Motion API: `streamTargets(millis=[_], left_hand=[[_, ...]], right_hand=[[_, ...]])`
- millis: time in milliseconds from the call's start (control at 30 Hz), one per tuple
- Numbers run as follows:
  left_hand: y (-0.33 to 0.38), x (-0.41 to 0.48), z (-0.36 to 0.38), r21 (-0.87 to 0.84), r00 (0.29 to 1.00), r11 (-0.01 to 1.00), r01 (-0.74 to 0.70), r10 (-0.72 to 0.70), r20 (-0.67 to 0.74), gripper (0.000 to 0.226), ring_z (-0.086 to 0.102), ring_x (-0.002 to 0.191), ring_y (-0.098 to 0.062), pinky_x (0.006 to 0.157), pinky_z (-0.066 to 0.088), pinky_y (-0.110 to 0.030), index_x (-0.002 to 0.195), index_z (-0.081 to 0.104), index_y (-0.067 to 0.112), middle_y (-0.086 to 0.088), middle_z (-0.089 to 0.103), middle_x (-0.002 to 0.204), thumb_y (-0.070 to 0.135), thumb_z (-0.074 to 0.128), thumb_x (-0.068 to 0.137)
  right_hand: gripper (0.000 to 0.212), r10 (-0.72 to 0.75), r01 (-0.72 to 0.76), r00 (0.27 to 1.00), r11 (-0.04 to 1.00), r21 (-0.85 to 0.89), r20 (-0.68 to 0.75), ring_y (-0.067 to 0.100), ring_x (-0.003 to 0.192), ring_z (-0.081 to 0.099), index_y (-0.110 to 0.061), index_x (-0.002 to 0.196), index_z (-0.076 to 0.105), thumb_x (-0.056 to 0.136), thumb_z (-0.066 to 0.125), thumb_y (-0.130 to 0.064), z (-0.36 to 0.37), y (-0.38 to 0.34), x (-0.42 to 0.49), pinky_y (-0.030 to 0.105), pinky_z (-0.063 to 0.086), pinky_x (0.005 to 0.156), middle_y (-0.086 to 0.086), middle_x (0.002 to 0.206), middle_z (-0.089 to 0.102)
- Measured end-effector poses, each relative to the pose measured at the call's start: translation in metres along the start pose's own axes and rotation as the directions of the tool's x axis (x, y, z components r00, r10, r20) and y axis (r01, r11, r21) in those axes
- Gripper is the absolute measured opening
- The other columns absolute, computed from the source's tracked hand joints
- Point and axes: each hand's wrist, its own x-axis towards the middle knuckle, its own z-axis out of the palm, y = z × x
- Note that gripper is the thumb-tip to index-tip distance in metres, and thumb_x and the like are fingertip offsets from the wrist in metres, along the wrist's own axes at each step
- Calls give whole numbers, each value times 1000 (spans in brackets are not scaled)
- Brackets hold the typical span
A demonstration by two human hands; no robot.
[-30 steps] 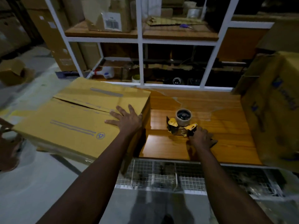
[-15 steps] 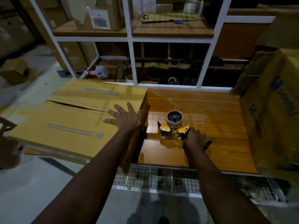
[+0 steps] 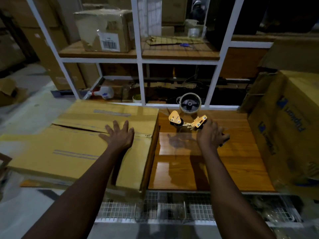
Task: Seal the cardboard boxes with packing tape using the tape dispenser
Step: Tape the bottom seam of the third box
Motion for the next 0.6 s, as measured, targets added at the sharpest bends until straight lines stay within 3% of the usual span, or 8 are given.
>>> streamTargets(millis=[333, 500, 600], left_hand=[[-144, 53, -37, 97, 994, 990, -107, 109, -21, 57, 0, 150, -39, 107, 5, -76, 154, 6, 47, -3, -1, 166, 59, 19, 99], [-233, 86, -66, 173, 995, 980, -100, 103, -9, 58, 3, 150, -37, 110, 6, -73, 152, 5, 51, 2, -1, 166, 66, 15, 97], [-279, 105, -84, 160, 981, 969, -189, 179, 78, 58, 3, 150, -37, 112, 12, -68, 150, 3, 57, 10, -7, 165, 70, 19, 96]], right_hand=[[33, -110, 108, 977, 994, -25, -180, 32, 108, 48, -21, 118, 51, 87, 63, -26, -33, -143, -54, 49, 29, 89, 5, 117, 58], [39, -172, 173, 972, 985, -6, -161, 32, 110, 47, -21, 121, 49, 87, 65, -31, -28, -224, -93, 49, 30, 90, 4, 120, 55], [41, -200, 203, 968, 979, 2, -150, 30, 112, 46, -23, 125, 47, 89, 64, -33, -18, -269, -117, 48, 29, 91, 3, 124, 53]])
